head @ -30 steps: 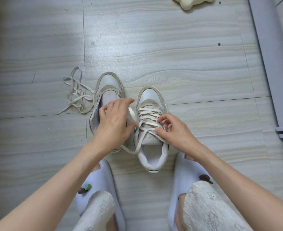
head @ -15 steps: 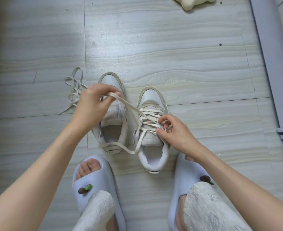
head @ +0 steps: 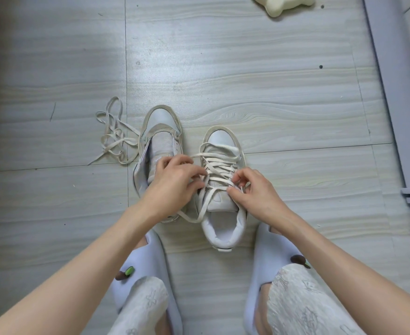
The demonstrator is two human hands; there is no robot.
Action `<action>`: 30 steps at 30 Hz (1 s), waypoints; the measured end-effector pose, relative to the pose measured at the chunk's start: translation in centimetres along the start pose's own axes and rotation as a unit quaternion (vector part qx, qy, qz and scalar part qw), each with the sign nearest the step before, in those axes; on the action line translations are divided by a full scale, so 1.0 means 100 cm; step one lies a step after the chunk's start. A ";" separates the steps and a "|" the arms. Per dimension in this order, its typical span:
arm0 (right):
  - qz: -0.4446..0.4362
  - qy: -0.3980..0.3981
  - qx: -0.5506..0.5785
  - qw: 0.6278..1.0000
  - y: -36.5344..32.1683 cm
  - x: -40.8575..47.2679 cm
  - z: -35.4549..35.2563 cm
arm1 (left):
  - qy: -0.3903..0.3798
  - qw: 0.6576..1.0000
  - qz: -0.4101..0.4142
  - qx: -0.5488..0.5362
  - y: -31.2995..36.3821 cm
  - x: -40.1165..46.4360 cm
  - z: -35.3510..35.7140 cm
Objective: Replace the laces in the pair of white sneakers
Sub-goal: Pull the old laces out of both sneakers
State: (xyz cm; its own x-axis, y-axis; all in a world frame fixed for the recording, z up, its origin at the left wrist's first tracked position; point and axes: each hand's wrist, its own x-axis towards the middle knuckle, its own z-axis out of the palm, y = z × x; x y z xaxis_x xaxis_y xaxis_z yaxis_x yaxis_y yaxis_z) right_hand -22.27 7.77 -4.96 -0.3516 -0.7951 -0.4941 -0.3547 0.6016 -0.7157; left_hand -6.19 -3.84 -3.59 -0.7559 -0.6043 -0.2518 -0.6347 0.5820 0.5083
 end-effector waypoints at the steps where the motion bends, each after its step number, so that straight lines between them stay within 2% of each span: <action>1: 0.001 0.000 0.000 1.000 0.000 0.000 0.000 | 0.007 1.000 0.005 -0.008 -0.001 0.001 0.000; 3: 0.002 -0.002 0.001 1.000 0.000 -0.001 0.000 | 0.023 0.999 0.029 -0.016 -0.004 0.003 -0.002; 5: 0.003 -0.002 0.000 1.000 0.000 -0.001 0.000 | 0.077 0.996 0.025 -0.047 -0.005 0.004 -0.006; 8: 0.005 -0.002 -0.003 1.000 -0.001 0.000 0.000 | 0.207 0.964 -0.083 -0.146 -0.007 0.007 -0.027; 10: 0.009 -0.006 -0.011 1.000 -0.003 0.001 0.001 | 0.262 0.957 -0.096 -0.081 -0.013 0.009 -0.040; 12: 0.014 -0.011 -0.021 1.000 -0.005 0.004 0.000 | 0.250 0.966 -0.071 -0.008 -0.014 0.009 -0.042; 16: 0.023 -0.044 -0.043 0.998 -0.011 0.010 -0.004 | 0.128 0.988 -0.022 0.083 0.013 -0.007 -0.005; 17: 0.016 -0.047 -0.045 0.998 -0.012 0.010 -0.006 | 0.117 0.988 -0.009 0.098 0.017 -0.011 0.005; 21: -0.023 -0.009 -0.010 1.000 -0.024 0.012 -0.014 | 0.146 0.983 0.006 0.107 0.013 -0.016 0.019; 25: -0.047 -0.025 0.013 0.999 -0.049 0.026 -0.024 | 0.149 0.981 0.010 0.122 0.013 -0.013 0.021; 30: -0.031 0.051 0.151 0.987 -0.042 0.027 -0.043 | 0.189 0.977 0.018 0.098 0.008 -0.015 0.028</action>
State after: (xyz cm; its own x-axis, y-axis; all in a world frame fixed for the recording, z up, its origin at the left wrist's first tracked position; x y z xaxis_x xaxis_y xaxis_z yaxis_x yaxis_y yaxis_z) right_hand -25.43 3.38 -1.15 -0.4288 -0.8087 -0.4027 -0.1105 0.4894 -0.8650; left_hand -6.02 -0.90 -5.11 -0.6878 -0.7183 0.1049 -0.6559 0.6769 0.3341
